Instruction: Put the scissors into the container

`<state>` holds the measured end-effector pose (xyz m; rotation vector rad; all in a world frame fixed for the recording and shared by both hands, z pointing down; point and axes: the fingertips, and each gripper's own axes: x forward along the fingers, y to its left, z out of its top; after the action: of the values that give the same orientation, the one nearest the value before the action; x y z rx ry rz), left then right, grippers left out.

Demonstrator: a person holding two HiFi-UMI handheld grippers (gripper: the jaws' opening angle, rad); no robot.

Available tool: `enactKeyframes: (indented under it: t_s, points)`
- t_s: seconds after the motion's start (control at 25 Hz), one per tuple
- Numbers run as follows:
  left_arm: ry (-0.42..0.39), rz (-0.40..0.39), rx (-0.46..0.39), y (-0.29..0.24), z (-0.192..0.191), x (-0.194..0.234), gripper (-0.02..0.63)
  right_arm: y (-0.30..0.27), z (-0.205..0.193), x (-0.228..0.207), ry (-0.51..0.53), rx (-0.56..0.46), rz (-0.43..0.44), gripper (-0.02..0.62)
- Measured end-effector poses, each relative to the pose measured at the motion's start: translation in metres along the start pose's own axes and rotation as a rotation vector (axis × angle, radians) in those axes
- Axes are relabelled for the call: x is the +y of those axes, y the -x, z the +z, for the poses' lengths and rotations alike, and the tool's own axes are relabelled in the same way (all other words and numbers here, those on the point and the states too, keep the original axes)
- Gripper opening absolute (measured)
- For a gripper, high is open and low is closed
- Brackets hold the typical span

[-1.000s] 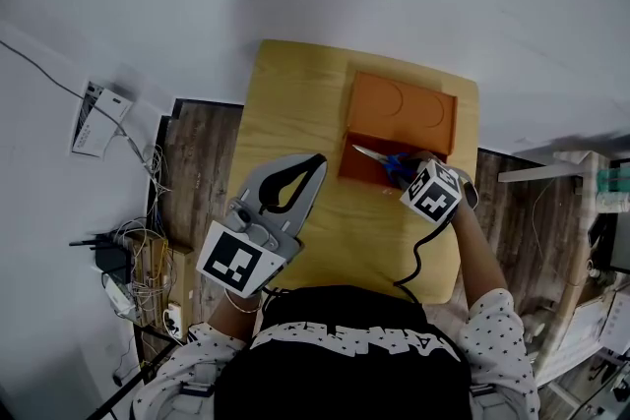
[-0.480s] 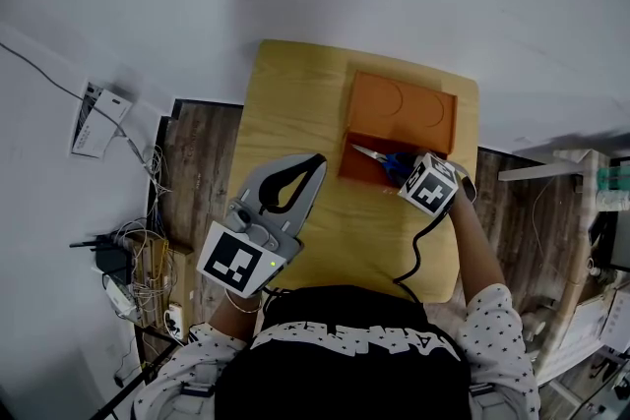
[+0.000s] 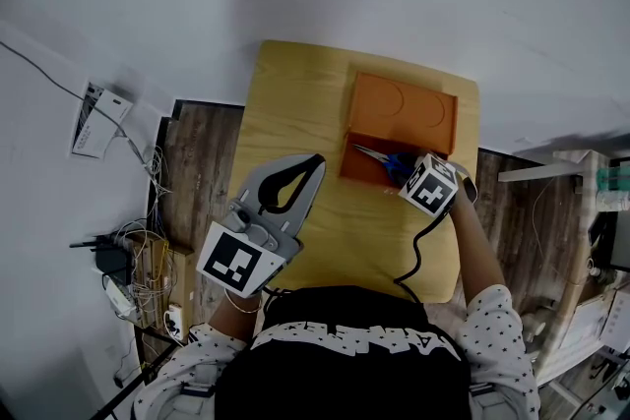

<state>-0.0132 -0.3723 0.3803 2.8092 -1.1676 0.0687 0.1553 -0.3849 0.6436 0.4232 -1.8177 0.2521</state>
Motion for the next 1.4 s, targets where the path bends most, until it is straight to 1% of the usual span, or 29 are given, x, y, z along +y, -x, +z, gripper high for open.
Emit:
enactKeyframes:
  t_s: [0.2,0.4,0.48,0.52,0.56,0.68,0.88,1.08,1.24,1.4]
  points:
    - [-0.002,-0.002,0.002,0.0,0.0,0.001,0.0,0.002,0.003,-0.003,-0.028,-0.033,0.0,0.12]
    - [0.0,-0.002,-0.002,0.001,0.0,0.001,0.0,0.004,0.004,-0.003,-0.039,-0.038,-0.006,0.114]
    - [0.001,-0.004,-0.001,0.0,0.0,0.0,0.0,0.006,0.005,-0.005,-0.061,-0.064,-0.027,0.11]
    - [-0.001,-0.005,-0.001,0.0,0.0,0.0,0.0,0.008,0.007,-0.007,-0.081,-0.089,-0.044,0.105]
    - [-0.003,-0.006,-0.001,0.0,0.0,-0.001,0.0,0.011,0.009,-0.009,-0.106,-0.118,-0.064,0.087]
    - [-0.004,-0.012,-0.003,0.001,0.001,-0.003,0.0,0.02,0.013,-0.014,-0.182,-0.195,-0.124,0.014]
    - [-0.013,-0.03,-0.014,0.003,0.005,-0.009,0.0,0.043,0.018,-0.009,-0.299,-0.299,-0.186,0.014]
    - [-0.02,-0.058,-0.019,0.005,0.008,-0.018,0.0,0.076,0.022,0.002,-0.377,-0.407,-0.266,0.012]
    - [-0.031,-0.089,-0.031,0.007,0.012,-0.03,0.0,0.113,0.027,0.012,-0.461,-0.539,-0.331,0.012]
    - [-0.047,-0.122,-0.045,0.009,0.018,-0.045,0.0,0.15,0.029,0.023,-0.538,-0.661,-0.373,0.012]
